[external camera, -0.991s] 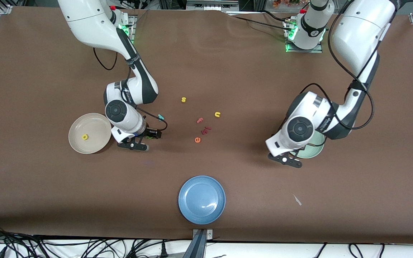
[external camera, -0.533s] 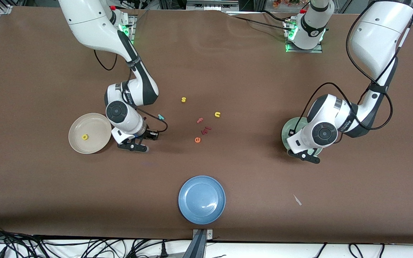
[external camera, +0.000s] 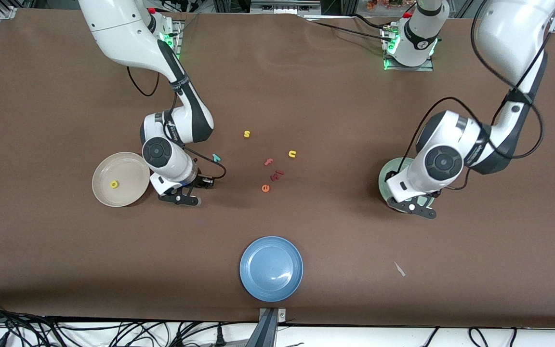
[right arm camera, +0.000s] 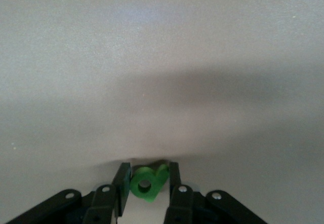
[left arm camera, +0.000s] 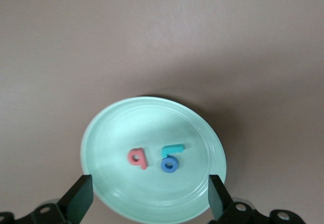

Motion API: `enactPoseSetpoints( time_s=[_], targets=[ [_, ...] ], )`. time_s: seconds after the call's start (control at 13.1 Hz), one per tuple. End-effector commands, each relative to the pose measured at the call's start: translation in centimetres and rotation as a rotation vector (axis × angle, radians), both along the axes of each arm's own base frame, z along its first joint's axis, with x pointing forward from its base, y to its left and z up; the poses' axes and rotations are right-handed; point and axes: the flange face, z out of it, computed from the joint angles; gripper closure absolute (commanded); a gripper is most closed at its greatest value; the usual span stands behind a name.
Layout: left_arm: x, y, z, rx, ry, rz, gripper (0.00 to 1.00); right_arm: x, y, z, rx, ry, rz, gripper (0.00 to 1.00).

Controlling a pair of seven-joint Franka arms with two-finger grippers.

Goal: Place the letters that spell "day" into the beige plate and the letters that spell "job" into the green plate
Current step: 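Move the green a to the beige plate while the left gripper withdraws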

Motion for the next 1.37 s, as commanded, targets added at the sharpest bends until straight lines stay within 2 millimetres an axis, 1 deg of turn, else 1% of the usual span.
enactPoseSetpoints(
  time_s=[0.0, 0.15, 0.23, 0.3, 0.46, 0.53, 0.61, 0.69, 0.76, 0.84, 0.91, 0.99, 1.07, 1.22, 1.3],
  targets=[
    [-0.4, 0.5, 7.5, -0.017, -0.056, 0.044, 0.0, 1.0, -3.1, 3.0, 0.001, 0.051, 0.068, 0.9],
    [0.2, 2.9, 12.5, -0.125, -0.077, 0.159, 0.0, 0.6, -6.3, 4.1, -0.003, 0.061, 0.12, 0.9],
    [0.4, 3.9, 15.0, -0.136, -0.084, 0.172, 0.0, 0.2, -8.3, 4.7, -0.004, 0.064, 0.146, 0.9],
    [0.4, 4.4, 17.8, -0.131, -0.091, 0.159, 0.0, -0.3, -10.5, 5.2, -0.003, 0.066, 0.184, 0.9],
    [0.5, 5.7, 22.9, -0.134, -0.093, 0.195, 0.0, -0.9, -15.1, 5.6, -0.007, 0.073, 0.241, 0.9],
    [0.3, 7.1, 24.0, -0.121, -0.077, 0.22, 0.0, -1.0, -17.1, 5.3, -0.013, 0.078, 0.262, 0.9],
    [0.3, 10.0, 25.2, -0.121, -0.078, 0.261, 0.0, -1.4, -18.8, 4.9, -0.019, 0.087, 0.276, 0.9],
    [0.0, 11.9, 25.5, -0.119, -0.076, 0.29, 0.0, -1.8, -20.3, 4.4, -0.024, 0.09, 0.289, 0.9],
    [-1.5, 11.8, 26.7, -0.096, -0.089, 0.291, 0.0, -2.0, -21.3, 4.1, -0.027, 0.091, 0.301, 0.67],
    [-3.0, 10.8, 27.2, -0.084, -0.089, 0.289, 0.0, -1.9, -21.5, 4.0, -0.027, 0.095, 0.291, 0.11],
    [-4.7, 10.4, 27.4, -0.101, -0.082, 0.307, 0.0, -2.0, -21.4, 4.0, -0.024, 0.101, 0.283, 0.0],
    [-5.9, 10.8, 27.2, -0.148, -0.081, 0.332, 0.0, -2.1, -20.5, 4.2, -0.019, 0.109, 0.285, 0.0],
    [-6.8, 11.7, 26.8, -0.179, -0.085, 0.36, 0.0, -2.1, -19.8, 4.3, -0.018, 0.113, 0.273, 0.0],
    [-8.7, 11.4, 26.7, -0.18, -0.132, 0.316, 0.0, -2.6, -15.7, 4.5, 0.004, 0.111, 0.292, 0.0],
    [-8.9, 12.2, 26.5, -0.18, -0.131, 0.322, 0.0, -3.0, -13.6, 4.2, 0.012, 0.111, 0.302, 0.0]
  ],
)
